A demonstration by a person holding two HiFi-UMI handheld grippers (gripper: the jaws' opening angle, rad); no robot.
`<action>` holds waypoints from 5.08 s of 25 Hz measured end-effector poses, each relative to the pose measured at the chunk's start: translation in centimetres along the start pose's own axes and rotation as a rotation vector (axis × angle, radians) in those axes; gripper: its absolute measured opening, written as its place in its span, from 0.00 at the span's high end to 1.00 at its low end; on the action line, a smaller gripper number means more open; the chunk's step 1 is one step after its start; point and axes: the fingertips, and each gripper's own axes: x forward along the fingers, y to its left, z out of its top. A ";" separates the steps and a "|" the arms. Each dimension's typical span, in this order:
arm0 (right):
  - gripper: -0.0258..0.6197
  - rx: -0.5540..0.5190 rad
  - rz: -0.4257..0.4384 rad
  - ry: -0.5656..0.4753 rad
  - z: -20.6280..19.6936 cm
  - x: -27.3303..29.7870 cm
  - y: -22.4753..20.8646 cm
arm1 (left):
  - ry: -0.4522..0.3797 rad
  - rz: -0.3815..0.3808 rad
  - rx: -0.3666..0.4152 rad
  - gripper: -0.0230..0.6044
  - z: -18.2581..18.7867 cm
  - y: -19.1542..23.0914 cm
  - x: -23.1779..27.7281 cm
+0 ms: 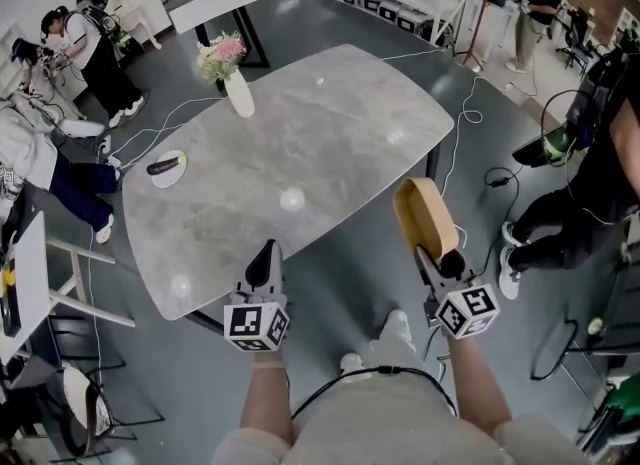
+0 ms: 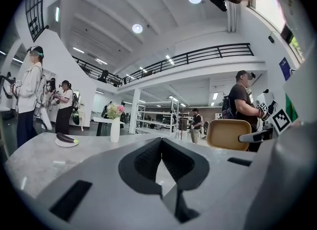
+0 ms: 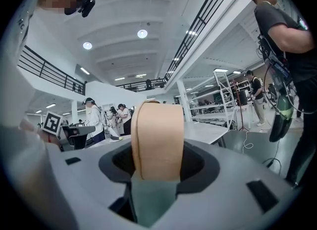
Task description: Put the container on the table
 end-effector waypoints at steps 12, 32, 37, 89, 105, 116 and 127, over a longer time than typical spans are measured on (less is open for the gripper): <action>0.62 -0.007 0.083 -0.006 2.4 8.6 -3.9 | -0.018 0.063 0.025 0.96 1.7 2.2 6.9; 0.62 -0.010 0.221 0.055 4.9 20.5 -12.4 | -0.005 0.185 0.015 0.96 2.0 2.5 18.5; 0.62 -0.011 0.255 0.067 4.9 22.5 -13.7 | -0.009 0.223 0.009 0.96 1.7 2.6 20.2; 0.62 0.749 0.165 0.320 -0.8 49.9 -14.7 | 0.127 0.223 -0.038 0.96 -3.1 14.2 35.2; 0.63 1.000 0.125 0.290 -1.6 53.3 -15.7 | 0.142 0.231 -0.052 0.96 -3.7 15.1 35.7; 0.51 0.951 0.267 0.411 -2.1 52.7 -13.7 | 0.141 0.232 -0.059 0.96 -3.7 15.1 36.1; 0.45 0.840 0.443 0.570 -3.2 51.6 -9.3 | 0.142 0.227 -0.065 0.96 -3.8 14.7 36.7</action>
